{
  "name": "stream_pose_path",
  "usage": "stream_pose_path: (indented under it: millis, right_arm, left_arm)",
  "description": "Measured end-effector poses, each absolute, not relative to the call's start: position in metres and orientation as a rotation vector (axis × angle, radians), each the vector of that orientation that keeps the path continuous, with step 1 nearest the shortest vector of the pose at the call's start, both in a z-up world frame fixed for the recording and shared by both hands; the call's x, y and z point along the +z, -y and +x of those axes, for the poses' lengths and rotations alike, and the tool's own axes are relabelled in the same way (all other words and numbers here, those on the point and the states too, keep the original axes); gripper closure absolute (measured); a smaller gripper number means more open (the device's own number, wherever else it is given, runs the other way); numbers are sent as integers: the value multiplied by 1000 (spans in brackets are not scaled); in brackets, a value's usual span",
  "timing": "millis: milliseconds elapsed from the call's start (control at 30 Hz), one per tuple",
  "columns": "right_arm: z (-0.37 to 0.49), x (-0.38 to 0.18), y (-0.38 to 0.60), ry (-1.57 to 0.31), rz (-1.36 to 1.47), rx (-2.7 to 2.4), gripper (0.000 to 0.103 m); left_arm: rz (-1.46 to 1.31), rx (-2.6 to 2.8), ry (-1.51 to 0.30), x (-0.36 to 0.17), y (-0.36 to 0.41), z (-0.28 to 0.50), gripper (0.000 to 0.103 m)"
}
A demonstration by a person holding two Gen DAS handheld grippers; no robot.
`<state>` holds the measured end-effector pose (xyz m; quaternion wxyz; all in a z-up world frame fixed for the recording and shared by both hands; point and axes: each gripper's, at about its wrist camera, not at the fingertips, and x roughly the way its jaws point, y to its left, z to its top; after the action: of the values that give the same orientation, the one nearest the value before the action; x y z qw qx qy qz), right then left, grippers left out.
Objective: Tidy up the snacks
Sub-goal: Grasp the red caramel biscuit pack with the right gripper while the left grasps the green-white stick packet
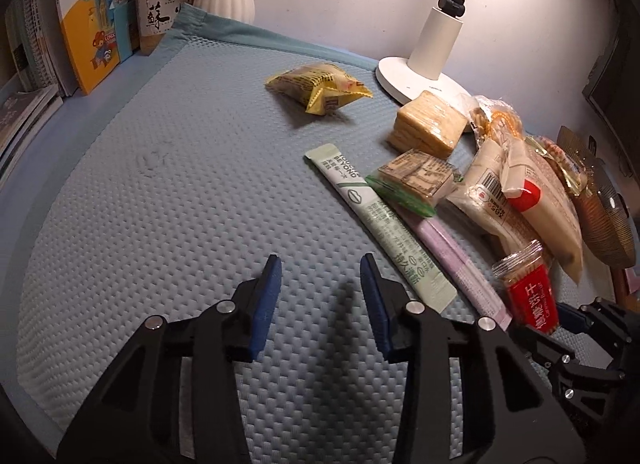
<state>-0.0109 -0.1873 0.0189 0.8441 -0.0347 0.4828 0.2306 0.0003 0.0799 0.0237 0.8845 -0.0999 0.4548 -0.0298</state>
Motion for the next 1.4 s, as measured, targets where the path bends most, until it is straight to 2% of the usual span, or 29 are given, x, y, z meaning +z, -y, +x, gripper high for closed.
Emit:
stream_pose_path:
  millis: [100,400,467,533,600,700,800,1067,1100,1133,1233,1333,1400]
  right_arm:
    - [-15,19,191,-1007,-66,490,67]
    - [-20,13,191,-982,-60,507,63]
    - [-22,14,192,-980,-57,510,61]
    - [-24,14,193,-975,-52,514,59]
    - [-24,14,192,-973,-53,510,59]
    - [-25,14,192,-967,-58,508,59]
    - [-25,14,194,-963,-56,505,59]
    - [-30,13,182,-941,-127,454,57]
    - [-31,13,181,-937,-134,449,62]
    - [-32,14,181,-932,-134,451,66]
    - [-37,19,183,-902,-119,473,68]
    - [-44,24,187,-906,-86,497,68]
    - [-49,24,192,-947,-58,506,68]
  left_arm:
    - [-260,-103,-943,26,-73,9,55]
    - [-166,-15,-943,15,-44,32,55]
    - [-160,-33,-951,17,-48,27,61]
    - [-173,-42,-961,20,-60,19,74]
    - [-172,-43,-977,21,-75,13,74]
    - [-191,-77,-959,25,-83,8,72]
    - [-235,-124,-948,27,-73,13,62]
    - [-124,-26,-949,15,-28,36,61]
    - [-108,-27,-947,15,-27,35,65]
    - [-97,-25,-952,14,-28,34,75]
    - [-99,-74,-946,17,-36,23,79]
    - [-103,-138,-931,20,-42,5,92]
    - [-95,-176,-932,22,-43,-8,95]
